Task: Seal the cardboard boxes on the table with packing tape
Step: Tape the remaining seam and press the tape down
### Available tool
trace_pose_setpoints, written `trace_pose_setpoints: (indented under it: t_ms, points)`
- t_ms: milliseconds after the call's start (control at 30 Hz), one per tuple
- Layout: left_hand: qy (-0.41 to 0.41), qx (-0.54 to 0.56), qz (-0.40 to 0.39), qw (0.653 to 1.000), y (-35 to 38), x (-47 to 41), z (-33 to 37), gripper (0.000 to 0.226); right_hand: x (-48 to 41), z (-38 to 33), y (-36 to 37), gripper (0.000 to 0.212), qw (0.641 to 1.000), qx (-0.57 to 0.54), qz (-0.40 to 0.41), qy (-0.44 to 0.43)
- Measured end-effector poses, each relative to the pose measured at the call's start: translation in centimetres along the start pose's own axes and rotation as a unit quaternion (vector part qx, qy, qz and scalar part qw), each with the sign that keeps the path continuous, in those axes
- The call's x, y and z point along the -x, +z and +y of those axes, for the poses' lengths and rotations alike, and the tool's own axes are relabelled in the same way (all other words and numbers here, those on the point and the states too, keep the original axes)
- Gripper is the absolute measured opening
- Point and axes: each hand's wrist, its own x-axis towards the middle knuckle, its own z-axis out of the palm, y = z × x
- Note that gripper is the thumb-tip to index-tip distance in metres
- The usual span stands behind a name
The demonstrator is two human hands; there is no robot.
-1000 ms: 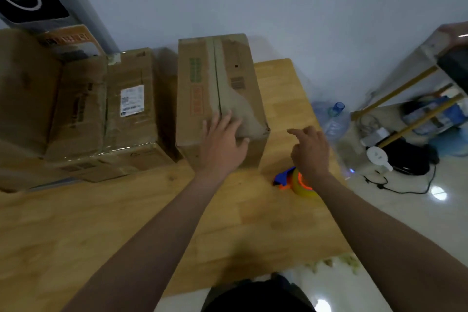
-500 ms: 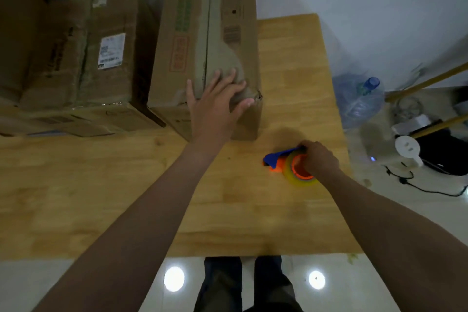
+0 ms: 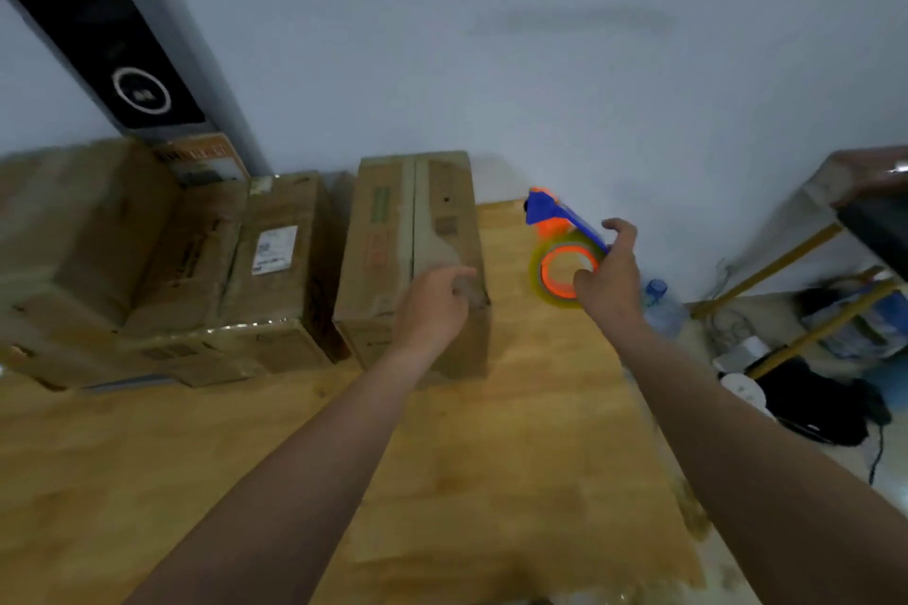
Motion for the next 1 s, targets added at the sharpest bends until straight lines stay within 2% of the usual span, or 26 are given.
trace_pose_setpoints:
  t_ms: [100, 200, 400, 533, 633, 767, 900, 1000]
  points:
    - [-0.011, 0.135, 0.016, 0.991, -6.4, -0.3, 5.2, 0.026, -1.0, -8.1, -2.3, 0.072, 0.997, -0.023, 0.014, -0.076]
    - [-0.011, 0.258, 0.050, 0.965, -15.0, 0.4, 10.9, 0.018, -1.2, -16.8, -4.5, 0.070, 0.985, -0.031, 0.030, -0.167]
    - [-0.014, 0.450, 0.045, 0.892, -27.8, 4.5, 18.1, 0.029, 0.3, -29.5, -7.8, 0.068, 0.954, -0.034, 0.046, -0.294]
    - [0.006, 0.475, 0.021, 0.880, -32.5, 6.8, 20.2, 0.045, 2.0, -34.7, -9.3, 0.066, 0.933, -0.040, 0.072, -0.351]
    - [0.026, 0.465, 0.022, 0.885, -34.6, 8.3, 21.0, 0.050, 3.1, -36.8, -10.0, 0.064, 0.921, -0.046, 0.080, -0.378]
    - [0.055, 0.446, 0.024, 0.893, -35.7, 9.5, 21.1, 0.035, 4.1, -38.1, -10.1, 0.062, 0.914, -0.048, 0.080, -0.394]
    - [0.065, 0.458, 0.045, 0.885, -36.0, 10.2, 20.7, 0.015, 4.5, -38.4, -9.8, 0.059, 0.911, -0.054, 0.071, -0.402]
    - [0.057, 0.447, 0.049, 0.891, -36.0, 10.5, 20.4, 0.014, 4.6, -38.4, -9.6, 0.059, 0.910, -0.051, 0.069, -0.405]
